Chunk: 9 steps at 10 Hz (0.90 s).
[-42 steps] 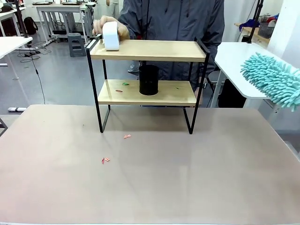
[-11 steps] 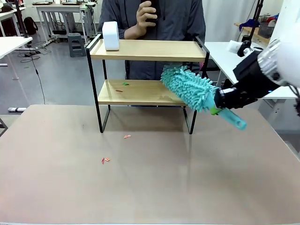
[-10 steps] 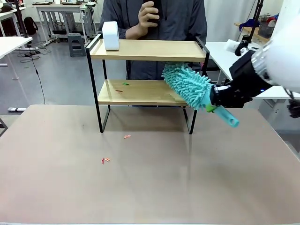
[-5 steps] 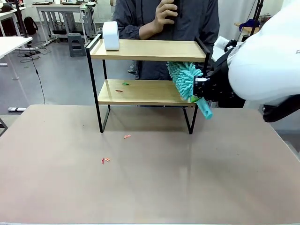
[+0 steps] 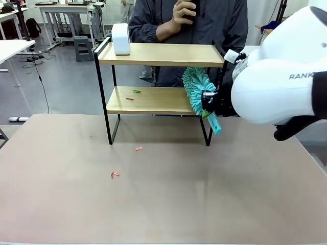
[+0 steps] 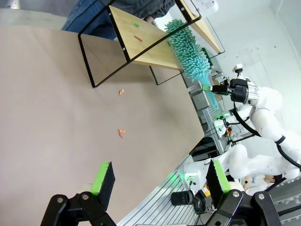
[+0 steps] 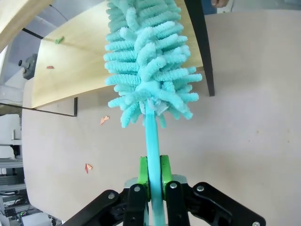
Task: Clean the shelf.
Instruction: Clean the remaining tier of the Shelf with the Duster once objects are removed.
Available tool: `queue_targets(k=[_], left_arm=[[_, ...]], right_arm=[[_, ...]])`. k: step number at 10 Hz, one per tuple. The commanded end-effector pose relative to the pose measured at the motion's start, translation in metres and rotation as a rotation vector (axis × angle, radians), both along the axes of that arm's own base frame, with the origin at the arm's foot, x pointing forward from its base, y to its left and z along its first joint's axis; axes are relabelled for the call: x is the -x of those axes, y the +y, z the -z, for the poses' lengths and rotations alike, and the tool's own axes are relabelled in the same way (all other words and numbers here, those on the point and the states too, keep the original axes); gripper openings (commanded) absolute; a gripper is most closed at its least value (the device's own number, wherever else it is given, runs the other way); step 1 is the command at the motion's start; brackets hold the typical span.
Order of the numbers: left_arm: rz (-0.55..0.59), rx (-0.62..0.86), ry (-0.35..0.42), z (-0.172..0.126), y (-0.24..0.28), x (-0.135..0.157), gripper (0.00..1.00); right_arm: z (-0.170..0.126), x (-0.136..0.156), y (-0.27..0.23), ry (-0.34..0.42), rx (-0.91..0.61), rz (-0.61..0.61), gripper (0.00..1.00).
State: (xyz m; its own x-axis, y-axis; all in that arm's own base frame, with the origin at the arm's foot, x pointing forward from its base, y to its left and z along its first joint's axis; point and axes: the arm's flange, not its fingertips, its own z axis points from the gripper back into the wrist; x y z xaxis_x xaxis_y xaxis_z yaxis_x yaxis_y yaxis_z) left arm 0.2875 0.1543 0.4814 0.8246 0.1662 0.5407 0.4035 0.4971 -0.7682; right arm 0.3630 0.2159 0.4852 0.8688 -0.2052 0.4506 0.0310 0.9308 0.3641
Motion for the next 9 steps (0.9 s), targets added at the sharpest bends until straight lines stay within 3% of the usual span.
queue_targets(k=[1,9], left_arm=[[0.002,0.013,-0.023,-0.001,-0.001,-0.001,1.0],[0.002,0.013,-0.023,-0.001,-0.001,-0.001,1.0]], right_arm=[[0.0,-0.015,0.011,0.0,0.0,0.039,0.12],[0.017,-0.036,0.019,0.132,-0.069,-0.059,0.12]])
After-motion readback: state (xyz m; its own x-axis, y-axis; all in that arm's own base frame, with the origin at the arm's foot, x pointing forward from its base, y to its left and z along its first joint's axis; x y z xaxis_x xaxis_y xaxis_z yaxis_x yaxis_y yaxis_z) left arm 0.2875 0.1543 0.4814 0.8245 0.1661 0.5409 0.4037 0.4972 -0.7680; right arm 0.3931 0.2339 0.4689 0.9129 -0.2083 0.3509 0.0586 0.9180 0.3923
